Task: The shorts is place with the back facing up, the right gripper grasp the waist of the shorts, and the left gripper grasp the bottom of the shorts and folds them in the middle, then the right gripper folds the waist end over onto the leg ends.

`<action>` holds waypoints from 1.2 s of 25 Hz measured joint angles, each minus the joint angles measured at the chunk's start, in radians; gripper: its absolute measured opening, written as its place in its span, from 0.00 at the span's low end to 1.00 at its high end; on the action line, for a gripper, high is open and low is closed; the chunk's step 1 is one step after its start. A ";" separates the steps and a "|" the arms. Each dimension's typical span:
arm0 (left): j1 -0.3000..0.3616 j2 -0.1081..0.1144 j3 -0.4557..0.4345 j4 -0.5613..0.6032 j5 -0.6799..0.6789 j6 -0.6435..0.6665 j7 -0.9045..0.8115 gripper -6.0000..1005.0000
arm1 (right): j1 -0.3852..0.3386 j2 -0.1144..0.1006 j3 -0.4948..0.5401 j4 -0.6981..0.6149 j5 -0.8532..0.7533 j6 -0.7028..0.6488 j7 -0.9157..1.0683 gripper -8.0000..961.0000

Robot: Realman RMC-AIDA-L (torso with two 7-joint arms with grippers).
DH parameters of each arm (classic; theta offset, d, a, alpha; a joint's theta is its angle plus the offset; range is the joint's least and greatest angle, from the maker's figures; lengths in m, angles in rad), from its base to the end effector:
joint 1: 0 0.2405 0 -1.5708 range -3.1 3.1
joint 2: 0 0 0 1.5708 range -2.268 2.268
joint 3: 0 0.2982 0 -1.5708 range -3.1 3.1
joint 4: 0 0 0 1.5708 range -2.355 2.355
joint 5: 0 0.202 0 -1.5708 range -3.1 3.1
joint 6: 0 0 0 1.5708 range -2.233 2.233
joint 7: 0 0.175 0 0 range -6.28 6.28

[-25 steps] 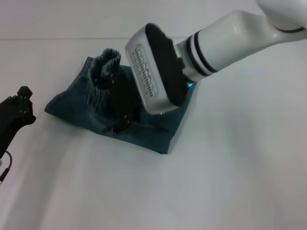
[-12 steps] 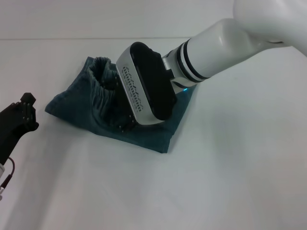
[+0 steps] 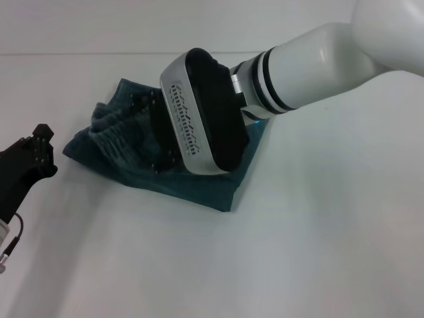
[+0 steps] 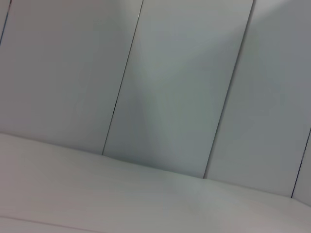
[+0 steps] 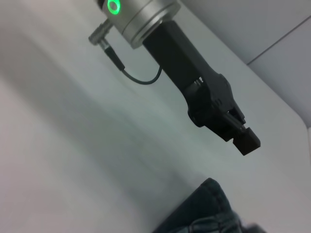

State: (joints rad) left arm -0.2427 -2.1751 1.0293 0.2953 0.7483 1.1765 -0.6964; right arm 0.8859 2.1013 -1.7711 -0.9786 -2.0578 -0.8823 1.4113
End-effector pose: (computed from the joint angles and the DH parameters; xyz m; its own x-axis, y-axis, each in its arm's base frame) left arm -0.3659 0.3181 -0.0519 0.4994 0.1023 0.8603 0.8477 -0.2628 -0.4608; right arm 0.0829 0.4119 -0.1649 0.7942 0.5897 0.1464 0.6073 -0.7627 -0.2225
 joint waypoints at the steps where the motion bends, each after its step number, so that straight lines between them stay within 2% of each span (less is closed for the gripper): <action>1: -0.001 0.000 0.000 0.001 0.000 0.001 0.000 0.14 | -0.005 -0.001 0.002 -0.008 -0.007 -0.001 0.008 0.95; 6: -0.005 0.000 0.002 0.005 0.000 0.002 0.002 0.14 | -0.030 -0.001 0.029 -0.020 -0.026 0.021 0.057 0.95; 9: -0.005 0.000 0.003 0.006 0.000 0.003 0.002 0.15 | -0.053 -0.004 0.112 -0.026 -0.022 0.022 0.109 0.95; 13: -0.006 0.001 0.002 0.007 0.006 0.011 0.002 0.15 | -0.070 -0.010 0.295 -0.018 -0.010 -0.018 0.199 0.95; 17: -0.004 0.005 -0.004 0.020 0.064 0.056 0.001 0.15 | -0.116 -0.012 0.549 -0.018 0.072 -0.163 0.237 0.95; 19: 0.001 0.008 -0.005 0.039 0.113 0.086 0.000 0.16 | -0.174 -0.013 0.654 -0.021 0.172 -0.263 0.211 0.95; 21: 0.007 0.011 -0.013 0.062 0.180 0.117 -0.005 0.16 | -0.254 -0.013 0.717 -0.020 0.274 -0.330 0.158 0.95; 22: 0.010 0.011 -0.024 0.076 0.226 0.136 -0.010 0.16 | -0.320 -0.011 0.732 -0.015 0.345 -0.348 0.102 0.95; 26: 0.016 0.014 -0.087 0.122 0.391 0.174 -0.082 0.16 | -0.503 -0.006 0.721 0.074 0.574 -0.383 -0.134 0.96; 28: 0.014 0.017 -0.116 0.150 0.476 0.175 -0.168 0.17 | -0.563 -0.006 0.721 0.185 0.680 -0.433 -0.259 0.96; 30: 0.011 0.021 -0.139 0.184 0.562 0.177 -0.256 0.17 | -0.591 -0.007 0.727 0.280 0.736 -0.484 -0.368 0.96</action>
State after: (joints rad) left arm -0.2316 -2.1545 0.8902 0.4797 1.3103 1.3533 -0.9524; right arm 0.2947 2.0947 -1.0438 -0.6985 -1.3217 -1.3659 1.0432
